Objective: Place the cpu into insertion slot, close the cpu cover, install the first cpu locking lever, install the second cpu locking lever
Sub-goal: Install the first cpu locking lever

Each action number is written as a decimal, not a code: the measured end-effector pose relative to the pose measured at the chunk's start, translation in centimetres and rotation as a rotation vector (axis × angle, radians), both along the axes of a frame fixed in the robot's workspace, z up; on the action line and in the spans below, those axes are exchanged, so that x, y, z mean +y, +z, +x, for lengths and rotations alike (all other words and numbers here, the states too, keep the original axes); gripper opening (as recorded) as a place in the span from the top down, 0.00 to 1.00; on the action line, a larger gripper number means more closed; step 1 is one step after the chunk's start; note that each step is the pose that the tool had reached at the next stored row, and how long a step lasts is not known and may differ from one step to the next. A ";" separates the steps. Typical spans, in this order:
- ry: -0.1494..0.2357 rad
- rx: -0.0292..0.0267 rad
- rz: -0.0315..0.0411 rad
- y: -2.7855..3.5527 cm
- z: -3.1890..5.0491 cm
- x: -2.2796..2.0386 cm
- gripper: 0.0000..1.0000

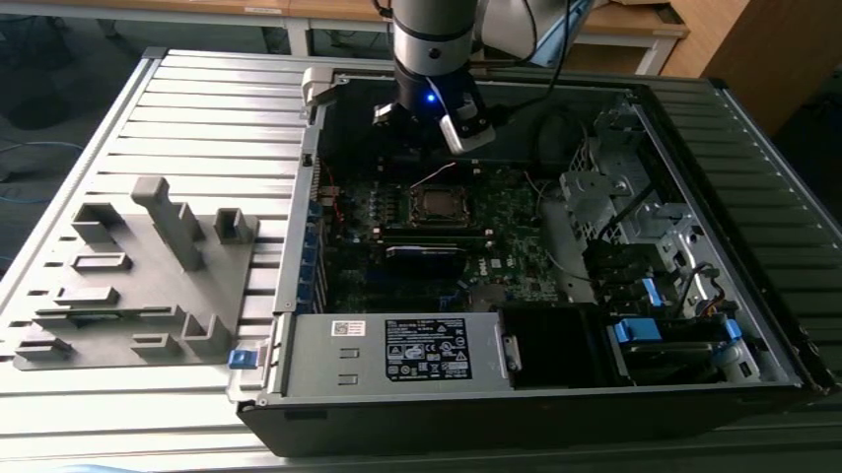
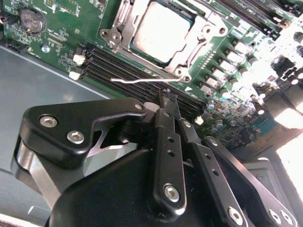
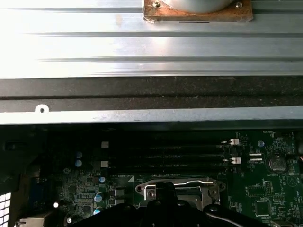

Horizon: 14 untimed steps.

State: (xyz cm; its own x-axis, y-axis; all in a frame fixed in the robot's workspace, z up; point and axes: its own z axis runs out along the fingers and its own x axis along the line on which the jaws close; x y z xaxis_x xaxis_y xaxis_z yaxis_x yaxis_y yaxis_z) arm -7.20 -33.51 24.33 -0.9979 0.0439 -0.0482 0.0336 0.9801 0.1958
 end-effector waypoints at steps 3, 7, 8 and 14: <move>0.000 0.0001 -0.0003 -0.02 0.07 -0.01 0.89; 0.000 -0.0001 0.0003 -0.04 0.09 0.00 0.89; 0.000 -0.0001 0.0005 -0.05 0.09 0.05 0.89; 0.000 0.0000 0.0037 -0.44 0.14 0.15 0.89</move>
